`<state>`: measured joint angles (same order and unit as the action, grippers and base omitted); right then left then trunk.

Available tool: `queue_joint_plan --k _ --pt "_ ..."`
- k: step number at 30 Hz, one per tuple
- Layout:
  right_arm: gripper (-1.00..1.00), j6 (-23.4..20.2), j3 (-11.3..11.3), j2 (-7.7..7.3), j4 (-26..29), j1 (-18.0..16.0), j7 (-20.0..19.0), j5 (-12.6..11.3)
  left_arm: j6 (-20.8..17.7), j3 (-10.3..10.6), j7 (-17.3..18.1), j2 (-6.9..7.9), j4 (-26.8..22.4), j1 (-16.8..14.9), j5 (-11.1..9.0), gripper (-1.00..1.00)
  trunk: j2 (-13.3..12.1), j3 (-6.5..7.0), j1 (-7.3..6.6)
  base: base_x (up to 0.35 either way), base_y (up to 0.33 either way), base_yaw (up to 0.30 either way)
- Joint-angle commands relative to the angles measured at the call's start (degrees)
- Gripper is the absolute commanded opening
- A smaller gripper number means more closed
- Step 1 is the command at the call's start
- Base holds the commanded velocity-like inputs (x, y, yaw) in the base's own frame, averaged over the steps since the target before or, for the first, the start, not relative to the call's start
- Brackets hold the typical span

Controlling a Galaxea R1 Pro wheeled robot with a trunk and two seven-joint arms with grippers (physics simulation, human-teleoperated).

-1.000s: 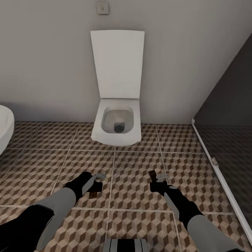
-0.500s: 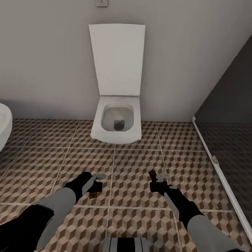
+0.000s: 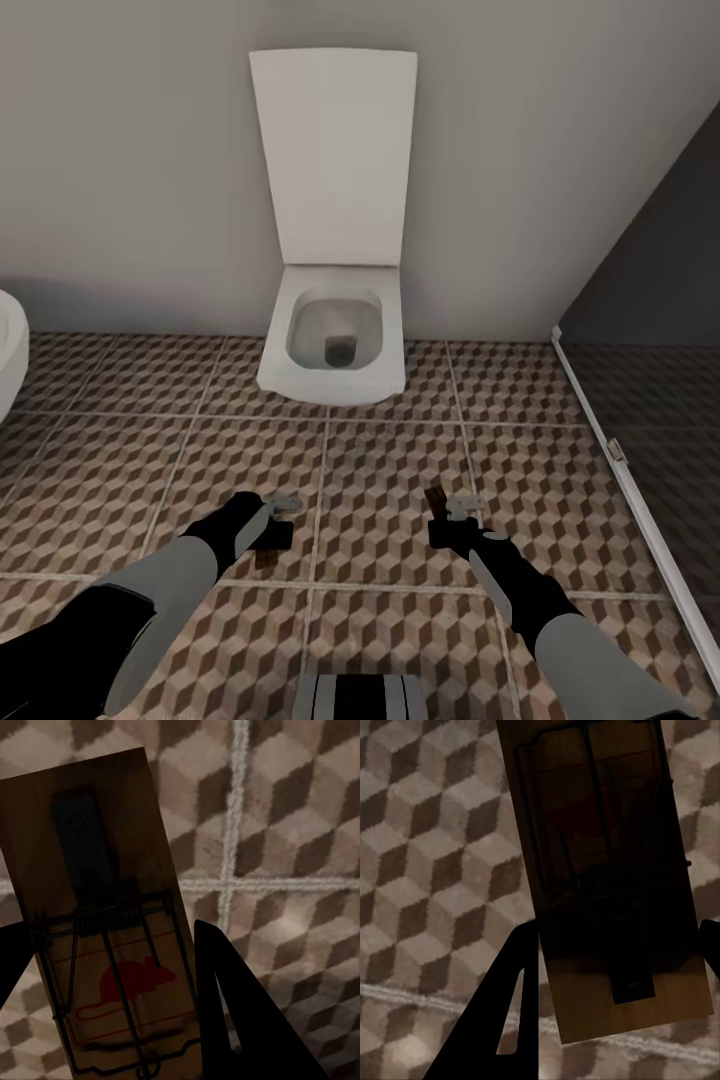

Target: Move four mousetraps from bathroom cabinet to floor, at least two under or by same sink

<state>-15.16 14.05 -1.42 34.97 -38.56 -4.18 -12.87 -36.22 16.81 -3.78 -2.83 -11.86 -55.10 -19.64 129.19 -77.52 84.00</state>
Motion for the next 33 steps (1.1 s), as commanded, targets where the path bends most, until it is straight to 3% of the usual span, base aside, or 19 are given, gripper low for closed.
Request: queue_joint_plan --k 1,23,29,33 --pt "-1.00 -0.24 0.28 -0.08 0.08 -0.02 0.05 -0.61 -0.27 0.33 -0.17 0.02 -0.10 -0.01 -0.40 -1.00 0.01 -0.13 -0.01 0.000 0.000 0.000" --pt "-1.00 0.79 0.31 -0.22 -0.15 0.04 0.03 -0.50 -0.08 0.33 -0.09 0.10 -0.09 -0.01 -0.40 -1.00 0.01 -1.38 -0.01 0.197 0.046 0.000" --pt "-1.00 5.62 0.53 1.33 -3.73 0.06 -0.04 -0.33 0.40 0.33 -0.09 0.03 -0.09 0.17 -0.33 -1.00 0.01 -1.38 -0.01 0.009 0.004 0.000" --pt "-1.00 10.71 0.79 1.93 -7.34 0.07 -0.04 0.45 4.96 0.39 -0.07 0.02 0.11 0.58 -0.31 -1.00 0.01 -1.38 -0.01 0.001 0.000 0.000"
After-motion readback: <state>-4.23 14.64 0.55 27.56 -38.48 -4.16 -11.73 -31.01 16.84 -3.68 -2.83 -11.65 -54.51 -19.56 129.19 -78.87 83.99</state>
